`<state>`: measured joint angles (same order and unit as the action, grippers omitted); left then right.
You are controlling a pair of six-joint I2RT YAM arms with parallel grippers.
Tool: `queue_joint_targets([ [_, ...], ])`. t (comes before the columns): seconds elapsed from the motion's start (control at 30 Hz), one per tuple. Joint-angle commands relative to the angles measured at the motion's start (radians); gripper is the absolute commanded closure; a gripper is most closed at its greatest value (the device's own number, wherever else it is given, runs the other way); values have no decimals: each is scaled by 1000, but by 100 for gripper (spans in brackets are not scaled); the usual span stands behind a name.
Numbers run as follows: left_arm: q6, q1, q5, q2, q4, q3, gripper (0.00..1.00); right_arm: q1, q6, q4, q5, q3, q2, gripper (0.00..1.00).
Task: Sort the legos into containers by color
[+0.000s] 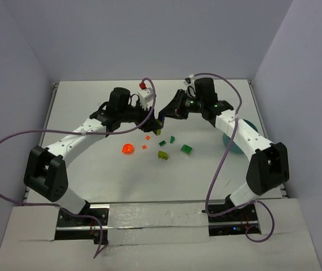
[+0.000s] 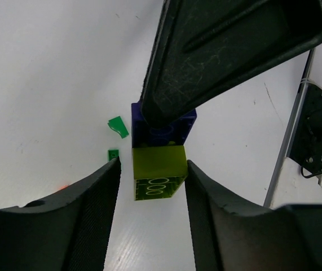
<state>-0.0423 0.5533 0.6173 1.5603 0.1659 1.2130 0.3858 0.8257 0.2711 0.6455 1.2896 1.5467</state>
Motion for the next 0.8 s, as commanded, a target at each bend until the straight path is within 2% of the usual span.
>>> queue_joint_targets([
  [0.0, 10, 7, -22, 10, -15, 54, 57, -8, 22, -41, 26, -12, -25, 100],
  [0.03, 13, 7, -24, 11, -12, 54, 58, -8, 21, -41, 27, -12, -25, 100],
  [0.1, 21, 7, -28, 15, 5, 62, 68, -8, 14, -39, 28, -10, -27, 100],
  [0.13, 26, 7, -32, 17, 12, 65, 74, -8, -5, -36, 25, -8, -29, 96],
  [0.2, 32, 7, -35, 19, 29, 73, 86, -10, -39, -11, 11, 3, -33, 72],
  [0.23, 37, 7, -38, 22, 43, 79, 92, -10, -65, 7, -2, 12, -37, 65],
  [0.33, 71, 7, -43, 31, 81, 95, 100, -8, -121, 41, -31, 27, -50, 60],
  [0.5, 80, 7, -38, 51, 126, 125, 100, -2, -211, 103, -96, 49, -63, 57],
  [0.57, 78, 8, -35, 56, 132, 140, 100, 7, -240, 116, -116, 54, -65, 48],
  [0.6, 79, 8, -33, 56, 137, 141, 100, 8, -250, 123, -125, 54, -65, 47],
  [0.77, 90, 12, -18, 74, 173, 170, 100, 31, -278, 142, -150, 65, -54, 46],
])
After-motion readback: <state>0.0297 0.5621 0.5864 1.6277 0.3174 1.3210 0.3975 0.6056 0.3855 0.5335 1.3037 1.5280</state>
